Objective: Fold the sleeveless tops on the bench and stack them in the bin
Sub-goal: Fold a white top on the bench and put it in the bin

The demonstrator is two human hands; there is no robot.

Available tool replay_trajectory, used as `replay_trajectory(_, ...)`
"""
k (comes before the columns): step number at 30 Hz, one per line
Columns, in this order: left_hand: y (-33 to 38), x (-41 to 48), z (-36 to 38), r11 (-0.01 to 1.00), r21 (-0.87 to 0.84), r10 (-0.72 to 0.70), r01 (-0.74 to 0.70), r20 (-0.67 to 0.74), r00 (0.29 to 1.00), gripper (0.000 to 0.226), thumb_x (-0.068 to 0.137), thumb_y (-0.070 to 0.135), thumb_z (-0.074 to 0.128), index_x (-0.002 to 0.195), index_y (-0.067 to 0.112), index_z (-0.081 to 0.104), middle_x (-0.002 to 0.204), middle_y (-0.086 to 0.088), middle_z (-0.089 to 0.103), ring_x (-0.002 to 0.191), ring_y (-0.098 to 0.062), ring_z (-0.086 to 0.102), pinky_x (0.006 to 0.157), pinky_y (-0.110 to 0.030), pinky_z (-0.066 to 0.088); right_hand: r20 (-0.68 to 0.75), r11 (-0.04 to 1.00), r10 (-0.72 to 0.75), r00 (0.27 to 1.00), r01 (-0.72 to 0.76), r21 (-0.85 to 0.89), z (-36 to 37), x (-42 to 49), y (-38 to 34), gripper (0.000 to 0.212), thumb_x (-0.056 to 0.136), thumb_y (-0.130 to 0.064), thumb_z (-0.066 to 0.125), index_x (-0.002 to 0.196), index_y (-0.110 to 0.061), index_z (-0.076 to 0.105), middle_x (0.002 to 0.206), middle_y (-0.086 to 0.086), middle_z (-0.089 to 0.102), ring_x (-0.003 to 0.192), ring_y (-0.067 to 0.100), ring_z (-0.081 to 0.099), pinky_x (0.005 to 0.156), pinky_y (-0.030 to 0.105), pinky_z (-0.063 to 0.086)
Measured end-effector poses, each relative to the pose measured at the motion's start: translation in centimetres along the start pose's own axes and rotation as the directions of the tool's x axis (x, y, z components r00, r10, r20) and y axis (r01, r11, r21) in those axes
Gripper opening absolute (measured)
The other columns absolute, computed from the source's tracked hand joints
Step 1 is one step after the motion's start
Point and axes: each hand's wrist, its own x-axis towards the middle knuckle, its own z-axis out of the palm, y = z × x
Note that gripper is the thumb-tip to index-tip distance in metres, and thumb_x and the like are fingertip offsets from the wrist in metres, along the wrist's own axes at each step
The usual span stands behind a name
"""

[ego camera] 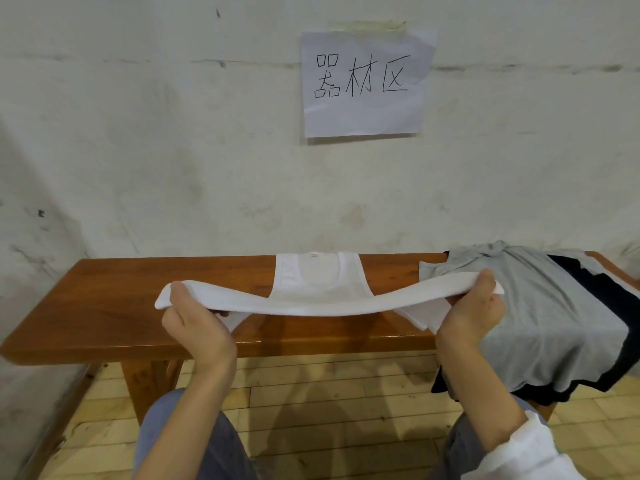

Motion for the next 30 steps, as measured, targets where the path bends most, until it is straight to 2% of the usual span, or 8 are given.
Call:
replay_trajectory(2, 0.6, -0.3, -0.1, 1.000, -0.021, 0.004, -0.004, -0.024, 1.000, 0.014, 0.100, 0.035, 0.038, 0.091, 0.028, 0.046, 0.081, 0.010, 0.048, 0.077, -0.006, 0.055, 0.062, -0.016, 0.046, -0.009, 0.999, -0.016, 1.000, 0.017, 0.029, -0.1, -0.2, -0.5, 0.025, 0.098, -0.037, 0.044, 0.079, -0.023, 0.051, 0.073, -0.006, 0.051, 0.067, 0.007, 0.053, 0.052, 0.021, 0.042)
replay_trajectory(8, 1.4, -0.3, -0.5, 0.996, -0.052, 0.064, -0.067, -0.068, 0.996, 0.023, 0.100, 0.038, 0.037, 0.113, 0.019, 0.042, 0.085, 0.010, 0.047, 0.078, -0.004, 0.056, 0.054, -0.007, 0.045, -0.021, 0.992, -0.089, 0.996, 0.090, 0.093, 0.0, -0.7, -1.9, 0.023, 0.098, -0.036, 0.043, 0.079, -0.026, 0.050, 0.074, -0.008, 0.053, 0.064, 0.002, 0.057, 0.049, 0.017, 0.045)
replay_trajectory(12, 1.6, -0.5, -0.1, 0.988, -0.068, 0.137, -0.140, -0.043, 0.990, 0.020, 0.101, 0.030, 0.036, 0.091, 0.020, 0.048, 0.075, 0.009, 0.047, 0.064, 0.004, 0.057, 0.053, -0.011, 0.044, -0.008, 0.988, -0.127, 0.992, 0.127, 0.088, 0.3, -0.9, -2.2, 0.025, 0.099, -0.035, 0.042, 0.078, -0.026, 0.051, 0.071, -0.009, 0.055, 0.050, -0.008, 0.057, 0.043, 0.012, 0.043)
replay_trajectory(15, 0.8, -0.4, 0.0, 0.991, -0.025, 0.130, -0.131, -0.010, 0.991, 0.025, 0.101, 0.030, 0.035, 0.080, 0.026, 0.049, 0.065, 0.011, 0.054, 0.060, 0.003, 0.059, 0.052, -0.013, 0.047, 0.013, 0.993, -0.109, 0.994, 0.108, 0.056, 0.5, -0.9, -1.6, 0.026, 0.099, -0.033, 0.042, 0.076, -0.026, 0.052, 0.070, -0.008, 0.054, 0.050, -0.005, 0.057, 0.045, 0.015, 0.044)
replay_trajectory(19, -1.2, 0.4, 0.3, 0.999, 0.043, 0.011, -0.012, 0.013, 1.000, 0.023, 0.101, 0.038, 0.036, 0.083, 0.030, 0.049, 0.073, 0.010, 0.056, 0.067, -0.004, 0.059, 0.058, -0.021, 0.048, 0.045, 0.996, -0.084, 0.995, 0.084, -0.012, 0.5, 0.1, 0.8, 0.027, 0.099, -0.035, 0.043, 0.075, -0.025, 0.051, 0.072, -0.006, 0.052, 0.062, 0.003, 0.053, 0.055, 0.021, 0.044)
replay_trajectory(25, -3.5, 3.3, 2.4, 0.978, 0.150, -0.153, 0.145, 0.047, 0.987, 0.025, 0.098, 0.036, 0.040, 0.083, 0.019, 0.050, 0.071, 0.003, 0.050, 0.065, -0.009, 0.051, 0.056, -0.025, 0.040, 0.088, 0.988, -0.073, 0.993, 0.084, -0.128, 2.8, 3.3, 3.8, 0.039, 0.100, -0.035, 0.042, 0.066, -0.016, 0.046, 0.064, -0.001, 0.045, 0.058, 0.011, 0.046, 0.055, 0.027, 0.039)
replay_trajectory(28, -4.1, 6.0, 4.7, 0.963, 0.118, -0.253, 0.244, 0.064, 0.965, 0.027, 0.096, 0.032, 0.040, 0.077, 0.017, 0.052, 0.069, -0.001, 0.052, 0.061, -0.014, 0.052, 0.057, -0.028, 0.043, 0.124, 0.981, -0.030, 0.992, 0.053, -0.186, 5.9, 5.3, 4.4, 0.038, 0.099, -0.035, 0.041, 0.070, -0.014, 0.050, 0.069, 0.002, 0.052, 0.061, 0.012, 0.050, 0.052, 0.021, 0.045)
replay_trajectory(30, -4.9, 8.5, 6.9, 0.943, 0.074, -0.330, 0.324, 0.074, 0.941, 0.030, 0.096, 0.029, 0.036, 0.075, 0.013, 0.052, 0.067, -0.004, 0.056, 0.056, -0.016, 0.054, 0.056, -0.028, 0.044, 0.130, 0.984, 0.051, 0.990, -0.027, -0.177, 8.8, 6.9, 5.1, 0.034, 0.099, -0.034, 0.042, 0.073, -0.015, 0.053, 0.074, 0.002, 0.058, 0.067, 0.016, 0.058, 0.061, 0.023, 0.052)
